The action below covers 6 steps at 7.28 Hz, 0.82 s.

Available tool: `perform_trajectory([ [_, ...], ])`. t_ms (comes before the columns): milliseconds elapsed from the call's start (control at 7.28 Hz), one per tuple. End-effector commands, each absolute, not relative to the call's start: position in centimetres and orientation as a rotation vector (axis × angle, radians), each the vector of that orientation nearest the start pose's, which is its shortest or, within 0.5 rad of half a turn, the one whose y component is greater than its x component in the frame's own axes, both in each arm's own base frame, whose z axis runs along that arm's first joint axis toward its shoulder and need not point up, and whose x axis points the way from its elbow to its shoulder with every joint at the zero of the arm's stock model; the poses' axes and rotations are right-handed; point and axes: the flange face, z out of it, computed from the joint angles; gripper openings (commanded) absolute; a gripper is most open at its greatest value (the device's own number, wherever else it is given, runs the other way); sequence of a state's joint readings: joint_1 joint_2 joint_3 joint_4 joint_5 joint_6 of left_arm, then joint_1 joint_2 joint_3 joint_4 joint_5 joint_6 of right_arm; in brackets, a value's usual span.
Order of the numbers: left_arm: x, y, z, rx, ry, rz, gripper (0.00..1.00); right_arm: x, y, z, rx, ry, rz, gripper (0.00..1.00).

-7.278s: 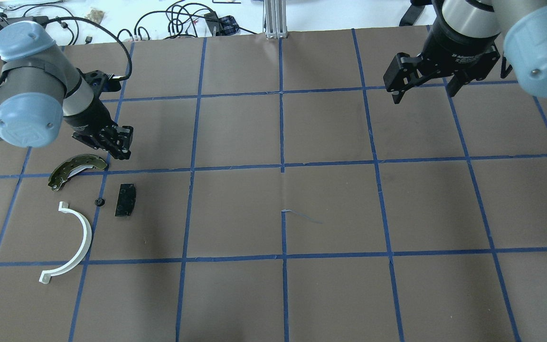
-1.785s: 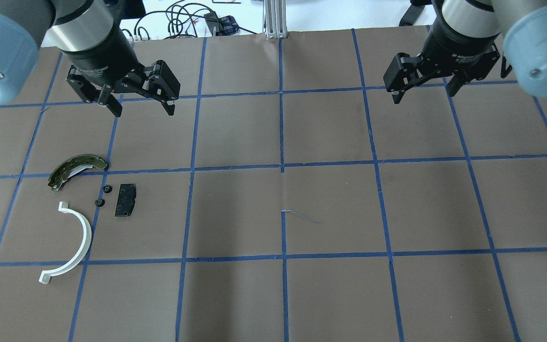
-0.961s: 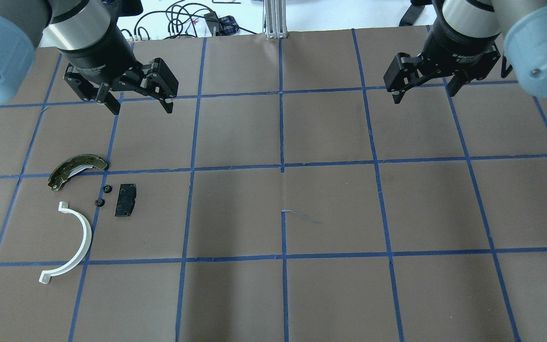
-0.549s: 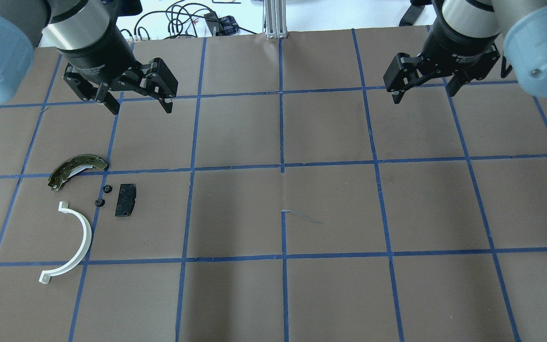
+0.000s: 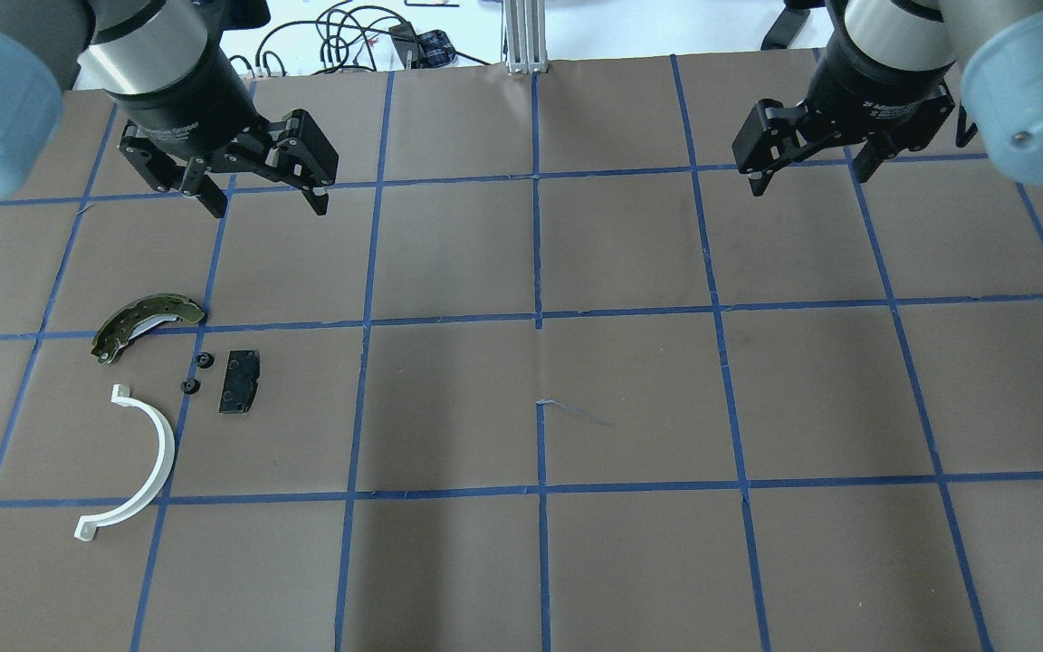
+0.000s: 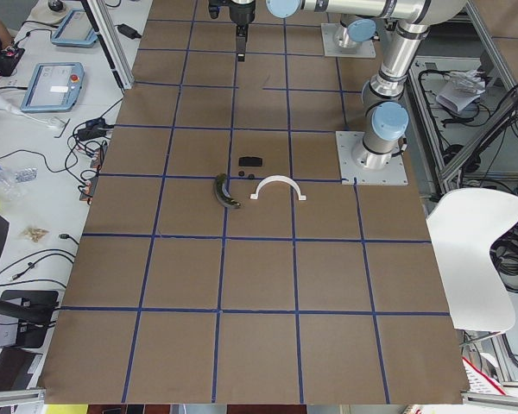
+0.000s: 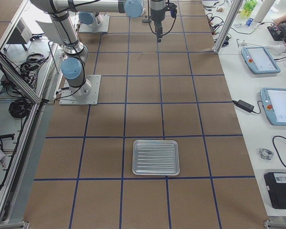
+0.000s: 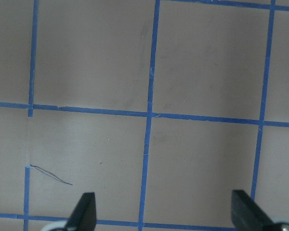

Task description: Place bearing gear from tray to pile

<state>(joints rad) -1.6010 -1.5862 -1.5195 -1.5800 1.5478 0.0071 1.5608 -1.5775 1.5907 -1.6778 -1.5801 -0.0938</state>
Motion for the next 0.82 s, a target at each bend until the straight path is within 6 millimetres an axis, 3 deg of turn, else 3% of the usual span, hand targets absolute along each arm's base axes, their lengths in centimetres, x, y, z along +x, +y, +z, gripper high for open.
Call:
perform_trajectory([
  [0,-14.9,-49.6,50.5,0.059,3.164,-0.043,1.0,12.9,-50.1,49.2,-0.127,3.148,-0.154,1.0],
  [275,-14.9,-49.6,50.5,0.059,3.164,-0.043,1.0,12.9,-49.7,49.2,-0.125,3.149,-0.14,1.0],
  [687,-12.6,-51.4,49.4,0.023,3.178,-0.031,1.0,12.7,-50.0,48.5,-0.125,3.148,-0.139,1.0],
])
